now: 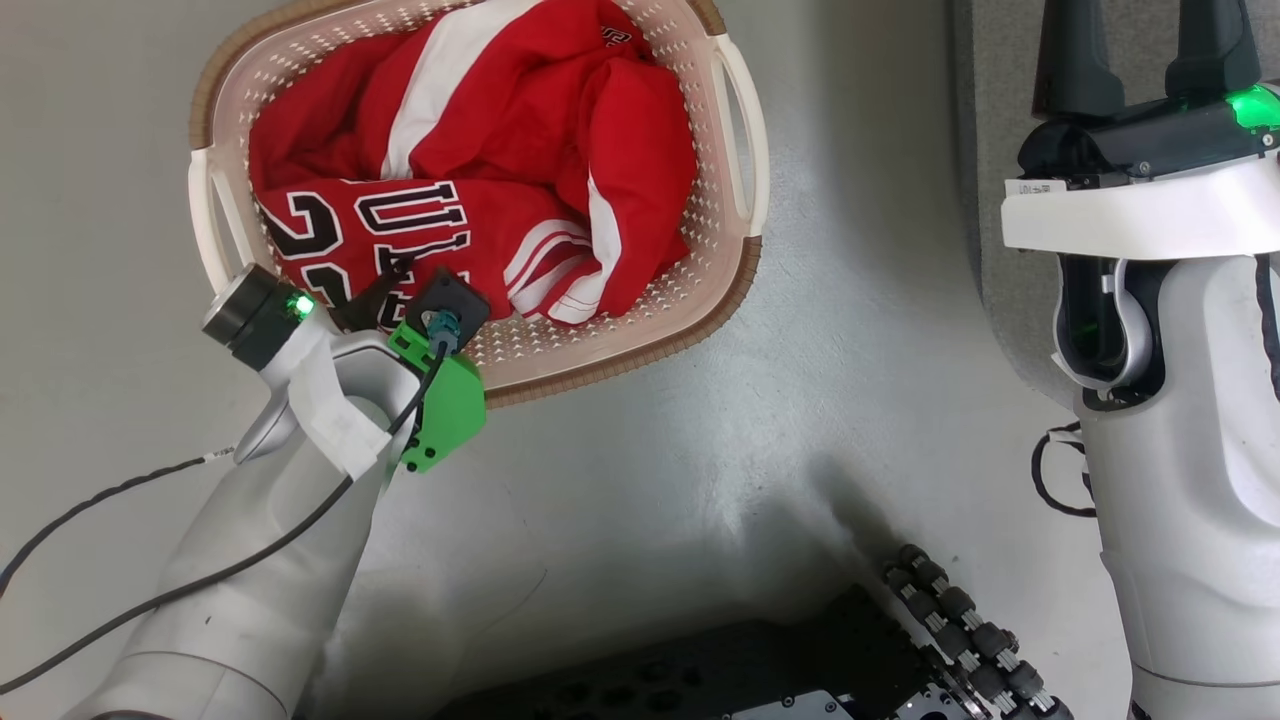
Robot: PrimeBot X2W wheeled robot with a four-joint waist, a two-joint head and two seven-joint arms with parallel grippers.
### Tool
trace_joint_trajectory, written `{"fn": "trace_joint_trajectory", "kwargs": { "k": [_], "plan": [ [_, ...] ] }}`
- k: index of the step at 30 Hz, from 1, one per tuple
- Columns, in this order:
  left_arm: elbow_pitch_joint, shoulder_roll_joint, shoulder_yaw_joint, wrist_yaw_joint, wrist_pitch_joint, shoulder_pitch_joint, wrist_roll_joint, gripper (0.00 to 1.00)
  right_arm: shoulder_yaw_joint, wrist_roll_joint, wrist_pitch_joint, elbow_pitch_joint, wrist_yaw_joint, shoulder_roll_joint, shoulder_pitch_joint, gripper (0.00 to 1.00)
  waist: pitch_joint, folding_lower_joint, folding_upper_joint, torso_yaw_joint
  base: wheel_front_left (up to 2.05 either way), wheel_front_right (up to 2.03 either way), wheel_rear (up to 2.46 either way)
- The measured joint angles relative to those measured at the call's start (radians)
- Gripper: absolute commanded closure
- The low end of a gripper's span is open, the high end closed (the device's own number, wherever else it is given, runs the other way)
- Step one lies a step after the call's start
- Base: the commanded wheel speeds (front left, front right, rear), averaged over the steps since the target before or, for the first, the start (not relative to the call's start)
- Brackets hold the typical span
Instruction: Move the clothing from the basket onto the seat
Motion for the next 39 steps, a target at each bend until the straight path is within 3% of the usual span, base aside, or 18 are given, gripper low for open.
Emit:
{"fn": "trace_joint_trajectory", "kwargs": {
  "k": [8, 20, 39],
  "plan": [
    [0.006, -0.005, 0.001, 0.008, -0.027, -0.023, -0.003, 1.0, -0.012, 0.0, 0.0, 0.007, 0.0, 0.002, 0.0, 0.0, -0.002, 0.0, 0.0, -0.002, 0.0, 0.0, 0.0],
    [-0.018, -0.017, 0.042, 0.018, -0.137, -0.024, -0.104, 1.0, -0.044, -0.004, 0.0, 0.044, 0.001, 0.002, 0.002, 0.0, -0.062, 0.0, 0.0, 0.026, 0.0, 0.0, 0.0],
    [-0.202, -0.02, 0.049, -0.006, -0.178, 0.039, -0.399, 1.0, -0.066, -0.029, -0.001, 0.154, 0.036, 0.002, 0.096, 0.0, -0.277, 0.0, 0.0, 0.09, 0.0, 0.0, 0.0]
  ]
}}
